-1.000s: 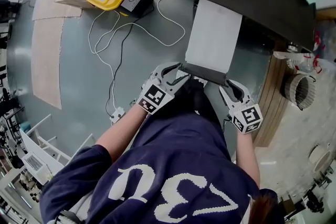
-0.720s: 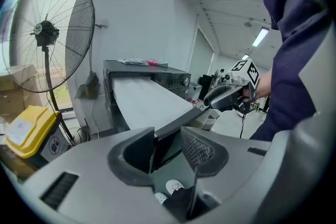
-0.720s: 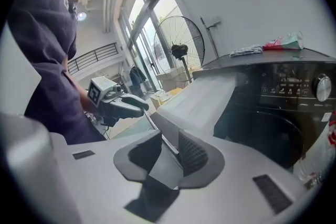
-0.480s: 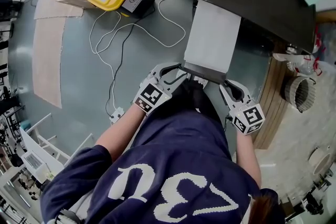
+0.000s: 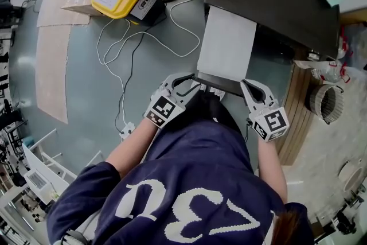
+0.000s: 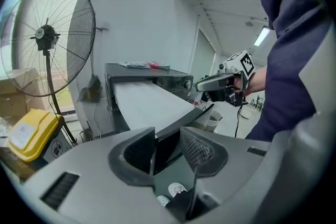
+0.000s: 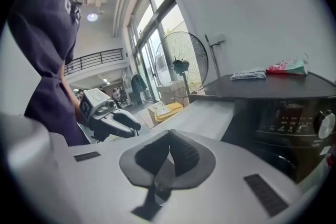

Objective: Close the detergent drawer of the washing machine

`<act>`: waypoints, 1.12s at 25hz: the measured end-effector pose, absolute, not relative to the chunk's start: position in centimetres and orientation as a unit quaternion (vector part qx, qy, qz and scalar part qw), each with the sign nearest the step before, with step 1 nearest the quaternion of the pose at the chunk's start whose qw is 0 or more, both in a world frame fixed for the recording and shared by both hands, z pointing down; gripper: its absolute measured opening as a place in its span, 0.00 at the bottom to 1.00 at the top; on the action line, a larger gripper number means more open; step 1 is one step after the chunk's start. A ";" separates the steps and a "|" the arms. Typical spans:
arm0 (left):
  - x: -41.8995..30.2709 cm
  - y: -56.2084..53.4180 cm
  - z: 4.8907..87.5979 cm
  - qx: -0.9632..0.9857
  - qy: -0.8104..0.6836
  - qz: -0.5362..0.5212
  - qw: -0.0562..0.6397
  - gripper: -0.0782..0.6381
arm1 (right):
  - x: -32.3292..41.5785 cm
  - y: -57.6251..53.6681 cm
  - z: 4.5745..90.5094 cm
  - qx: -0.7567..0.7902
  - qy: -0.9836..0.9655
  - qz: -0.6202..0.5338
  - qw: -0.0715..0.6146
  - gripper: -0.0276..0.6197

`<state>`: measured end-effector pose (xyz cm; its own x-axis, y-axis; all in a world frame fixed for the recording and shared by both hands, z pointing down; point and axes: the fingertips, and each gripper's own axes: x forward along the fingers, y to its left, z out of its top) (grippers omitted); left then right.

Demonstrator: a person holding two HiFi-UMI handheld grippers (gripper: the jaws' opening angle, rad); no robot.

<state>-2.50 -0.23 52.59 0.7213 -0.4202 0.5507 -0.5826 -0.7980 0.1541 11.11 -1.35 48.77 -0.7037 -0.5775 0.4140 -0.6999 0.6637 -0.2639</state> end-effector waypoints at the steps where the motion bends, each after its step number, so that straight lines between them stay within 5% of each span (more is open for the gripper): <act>1: -2.5 -0.3 52.5 0.913 -0.276 0.253 0.160 0.33 | 11.4 -1.3 49.1 0.356 -0.898 0.210 0.152 0.07; 11: -2.5 -0.9 52.4 0.910 -0.293 0.246 0.161 0.34 | 12.5 -1.2 50.3 0.340 -0.895 0.249 0.145 0.25; 28: -1.9 -6.1 52.3 0.902 -0.331 0.232 0.149 0.35 | 12.4 -2.3 52.2 0.320 -0.898 0.237 0.186 0.32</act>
